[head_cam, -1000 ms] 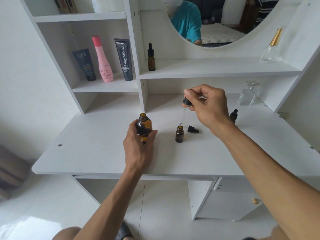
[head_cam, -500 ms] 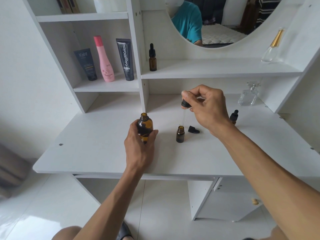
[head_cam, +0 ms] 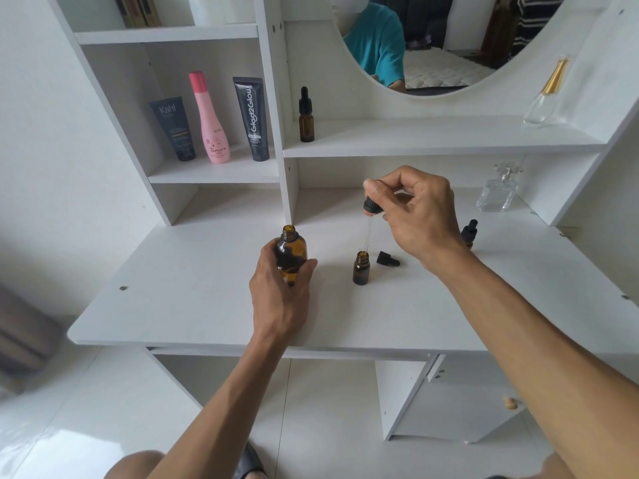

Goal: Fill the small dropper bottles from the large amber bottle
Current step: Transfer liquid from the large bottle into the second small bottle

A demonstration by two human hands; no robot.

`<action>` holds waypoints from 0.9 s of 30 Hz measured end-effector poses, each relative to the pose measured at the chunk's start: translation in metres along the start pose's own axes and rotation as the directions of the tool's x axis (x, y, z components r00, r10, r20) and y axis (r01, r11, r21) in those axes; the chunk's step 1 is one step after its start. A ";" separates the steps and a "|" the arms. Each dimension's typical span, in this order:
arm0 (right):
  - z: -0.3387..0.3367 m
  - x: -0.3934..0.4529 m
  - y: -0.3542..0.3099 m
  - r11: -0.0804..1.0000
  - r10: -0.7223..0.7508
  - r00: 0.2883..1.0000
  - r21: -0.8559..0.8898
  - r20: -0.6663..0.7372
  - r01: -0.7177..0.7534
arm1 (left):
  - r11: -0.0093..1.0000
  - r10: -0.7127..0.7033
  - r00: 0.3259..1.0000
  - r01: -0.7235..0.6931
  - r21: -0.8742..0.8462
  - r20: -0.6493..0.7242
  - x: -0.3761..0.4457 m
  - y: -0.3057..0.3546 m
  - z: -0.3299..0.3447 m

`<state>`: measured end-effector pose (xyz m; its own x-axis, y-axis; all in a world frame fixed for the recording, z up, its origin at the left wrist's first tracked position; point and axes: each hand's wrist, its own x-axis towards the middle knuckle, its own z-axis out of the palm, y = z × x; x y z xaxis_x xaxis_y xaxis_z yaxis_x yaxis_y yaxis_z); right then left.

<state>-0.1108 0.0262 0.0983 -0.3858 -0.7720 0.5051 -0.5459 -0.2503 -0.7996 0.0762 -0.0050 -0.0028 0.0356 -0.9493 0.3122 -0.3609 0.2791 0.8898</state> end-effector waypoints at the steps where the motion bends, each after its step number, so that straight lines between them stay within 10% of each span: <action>1: 0.000 0.000 0.000 1.000 0.000 1.000 0.001 -0.002 0.000 | 1.000 0.001 1.000 -0.001 0.000 -0.001 0.000 0.000 0.000; 27: 0.026 0.016 -0.060 0.967 -0.077 0.997 0.244 0.008 0.073 | 1.000 -0.013 1.000 0.013 -0.014 0.009 0.000 -0.001 0.000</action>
<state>-0.0649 0.0133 0.1457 -0.3370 -0.7548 0.5627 -0.3742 -0.4411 -0.8157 0.0766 -0.0054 -0.0032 0.0323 -0.9541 0.2976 -0.3475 0.2685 0.8984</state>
